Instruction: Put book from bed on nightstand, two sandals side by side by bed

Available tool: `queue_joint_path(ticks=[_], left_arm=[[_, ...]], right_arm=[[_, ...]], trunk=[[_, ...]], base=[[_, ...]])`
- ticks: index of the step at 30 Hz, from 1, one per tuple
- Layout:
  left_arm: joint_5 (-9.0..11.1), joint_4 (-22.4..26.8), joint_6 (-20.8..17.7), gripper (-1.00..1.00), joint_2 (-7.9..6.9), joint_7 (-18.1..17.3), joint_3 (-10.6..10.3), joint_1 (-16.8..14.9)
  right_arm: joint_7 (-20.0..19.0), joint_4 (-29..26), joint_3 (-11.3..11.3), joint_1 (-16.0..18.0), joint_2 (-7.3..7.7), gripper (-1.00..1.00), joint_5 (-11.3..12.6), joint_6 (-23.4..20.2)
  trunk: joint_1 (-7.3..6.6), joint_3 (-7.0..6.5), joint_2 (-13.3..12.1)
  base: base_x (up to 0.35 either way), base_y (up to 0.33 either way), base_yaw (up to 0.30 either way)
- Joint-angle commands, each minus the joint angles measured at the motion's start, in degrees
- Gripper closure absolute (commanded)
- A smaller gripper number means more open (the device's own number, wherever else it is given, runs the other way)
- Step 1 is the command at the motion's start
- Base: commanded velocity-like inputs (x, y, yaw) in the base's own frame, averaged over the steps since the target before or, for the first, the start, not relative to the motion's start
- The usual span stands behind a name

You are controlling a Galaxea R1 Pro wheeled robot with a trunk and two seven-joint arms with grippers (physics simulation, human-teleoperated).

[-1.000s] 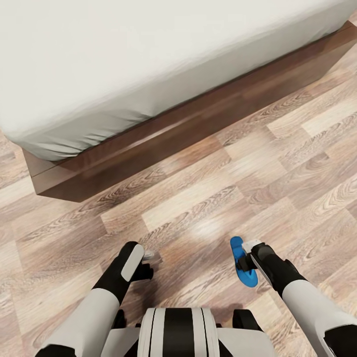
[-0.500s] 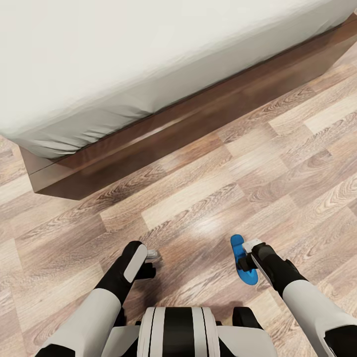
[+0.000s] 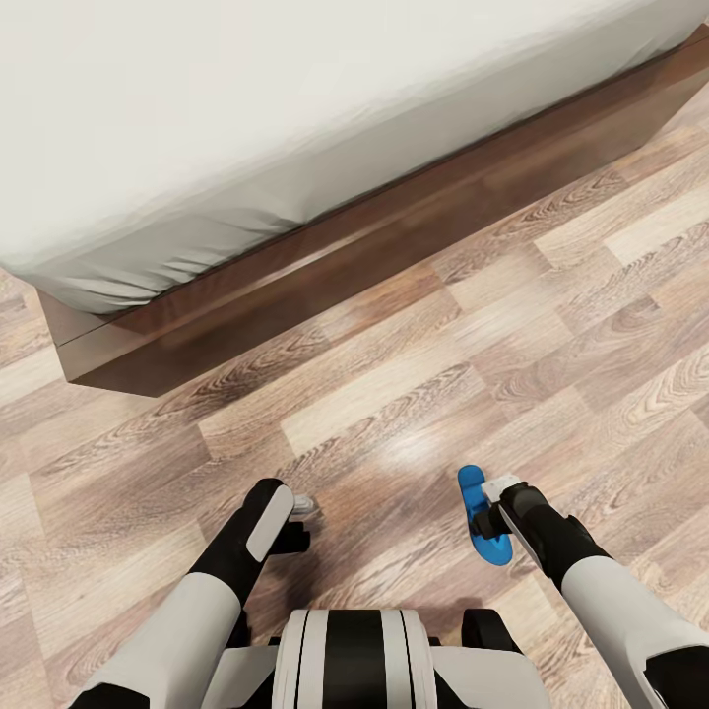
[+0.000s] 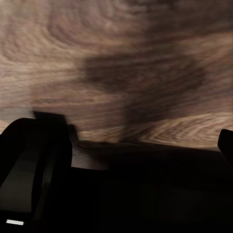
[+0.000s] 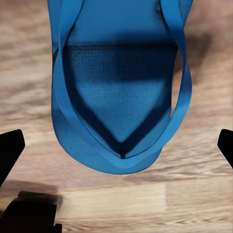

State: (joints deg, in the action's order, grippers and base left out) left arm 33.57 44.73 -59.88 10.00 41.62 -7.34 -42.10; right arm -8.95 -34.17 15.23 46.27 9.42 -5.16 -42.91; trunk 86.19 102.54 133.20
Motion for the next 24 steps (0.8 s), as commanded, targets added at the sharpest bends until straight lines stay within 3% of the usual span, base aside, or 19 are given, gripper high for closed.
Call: queue_joint_path(ticks=[1, 13, 24], left_arm=[[0.53, 0.06, -0.12, -1.0, 0.0, 0.55, -0.08, -0.01], [0.53, 0.09, -0.12, -1.0, 0.0, 0.47, -0.12, 0.0], [0.58, 0.09, -0.12, -1.0, 0.0, 0.43, -0.12, 0.0]], right_arm=[[-0.41, -0.12, 0.25, 0.01, 0.08, -1.0, -0.55, -0.25], [-0.37, -0.17, 0.23, -0.03, 0.15, -1.0, -0.55, -0.25], [-0.37, -0.19, 0.11, -0.04, 0.27, -1.0, -0.55, -0.26]], trunk=[[-0.01, 0.03, 0.01], [-0.01, 0.04, 0.01], [-0.01, 0.04, 0.01]], base=[[0.0, 0.0, 0.0], [0.0, -0.027, 0.0], [0.0, -0.188, 0.0]])
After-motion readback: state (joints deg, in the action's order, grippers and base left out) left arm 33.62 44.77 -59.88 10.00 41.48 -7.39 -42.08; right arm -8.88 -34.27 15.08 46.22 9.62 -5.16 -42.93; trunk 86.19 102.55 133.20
